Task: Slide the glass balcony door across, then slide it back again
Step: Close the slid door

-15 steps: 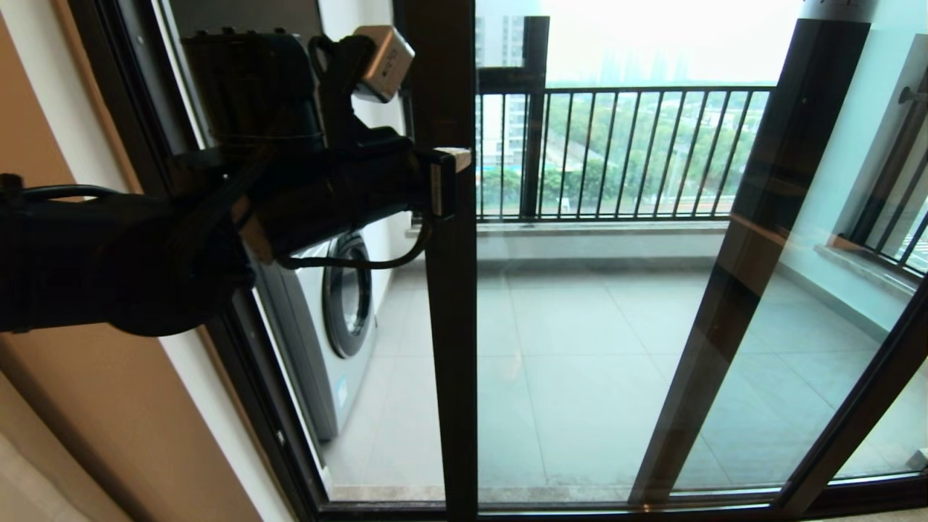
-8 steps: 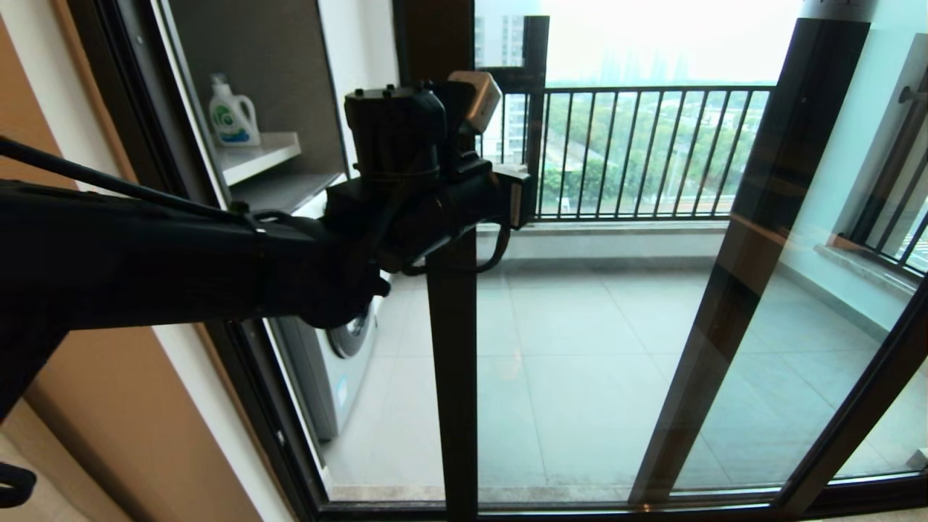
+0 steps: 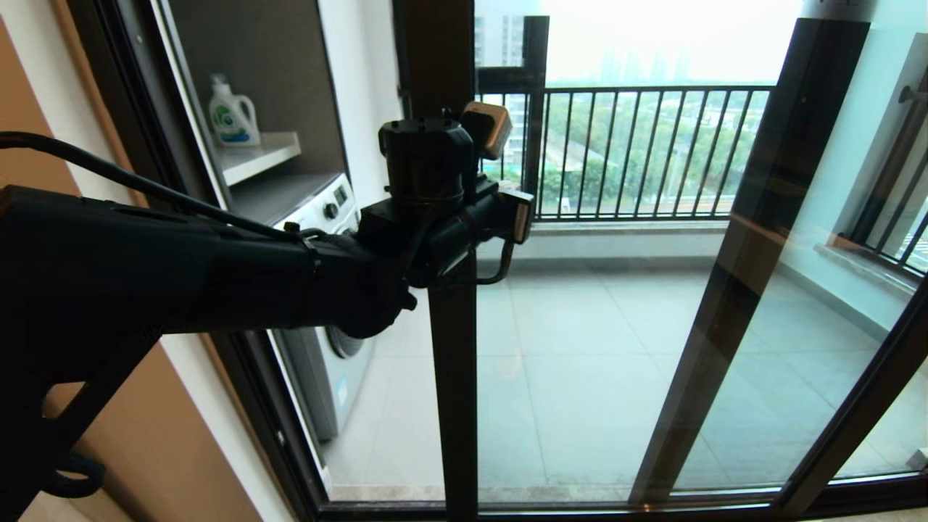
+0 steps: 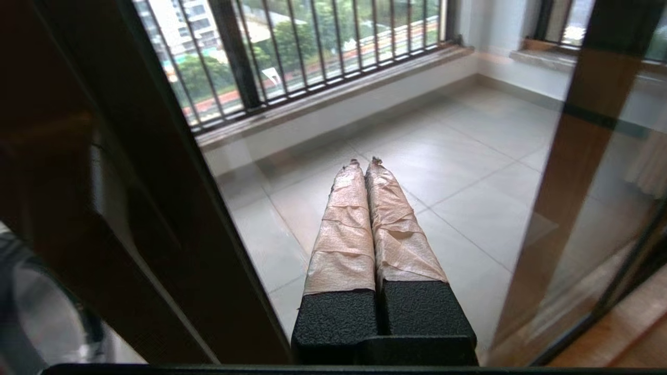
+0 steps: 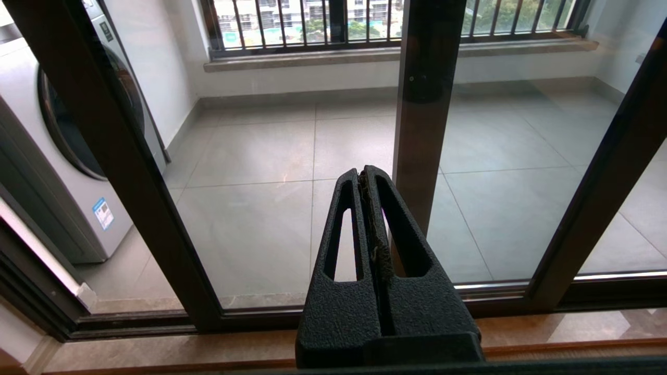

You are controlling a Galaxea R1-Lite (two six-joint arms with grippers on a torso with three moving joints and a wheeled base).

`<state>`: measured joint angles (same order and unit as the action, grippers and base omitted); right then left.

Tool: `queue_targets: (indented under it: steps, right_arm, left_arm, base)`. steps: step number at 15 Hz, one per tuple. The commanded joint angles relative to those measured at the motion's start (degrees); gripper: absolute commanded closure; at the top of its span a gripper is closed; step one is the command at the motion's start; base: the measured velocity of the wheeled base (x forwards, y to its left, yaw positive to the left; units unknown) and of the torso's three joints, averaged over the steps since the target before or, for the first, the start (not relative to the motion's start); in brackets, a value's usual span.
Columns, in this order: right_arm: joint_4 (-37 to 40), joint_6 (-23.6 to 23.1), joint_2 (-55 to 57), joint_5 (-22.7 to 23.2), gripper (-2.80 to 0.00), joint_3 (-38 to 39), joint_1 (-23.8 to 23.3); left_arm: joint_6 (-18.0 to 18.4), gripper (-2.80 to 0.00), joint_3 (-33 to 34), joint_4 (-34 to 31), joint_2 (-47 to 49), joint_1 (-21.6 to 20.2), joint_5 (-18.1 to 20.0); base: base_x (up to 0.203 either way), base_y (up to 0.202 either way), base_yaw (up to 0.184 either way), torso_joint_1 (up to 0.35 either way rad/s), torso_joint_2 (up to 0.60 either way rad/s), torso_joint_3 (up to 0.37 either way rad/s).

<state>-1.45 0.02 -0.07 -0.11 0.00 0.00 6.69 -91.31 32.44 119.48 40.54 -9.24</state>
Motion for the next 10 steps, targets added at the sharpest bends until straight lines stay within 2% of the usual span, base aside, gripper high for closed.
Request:
queue_targets:
  steps: [1, 10]
  right_arm:
    - [0.0, 0.0, 0.1, 0.0, 0.0, 0.6, 0.0]
    - [0.0, 0.0, 0.1, 0.0, 0.0, 0.6, 0.0]
  left_arm:
    - [1.2, 0.0, -2.8, 0.2, 1.4, -0.6, -1.0]
    - [1.0, 0.0, -3.9, 0.2, 2.2, -4.4, -2.7]
  base:
    - [0.0, 0.0, 0.0, 0.0, 0.0, 0.0]
    - [0.0, 0.0, 0.0, 0.0, 0.0, 0.0]
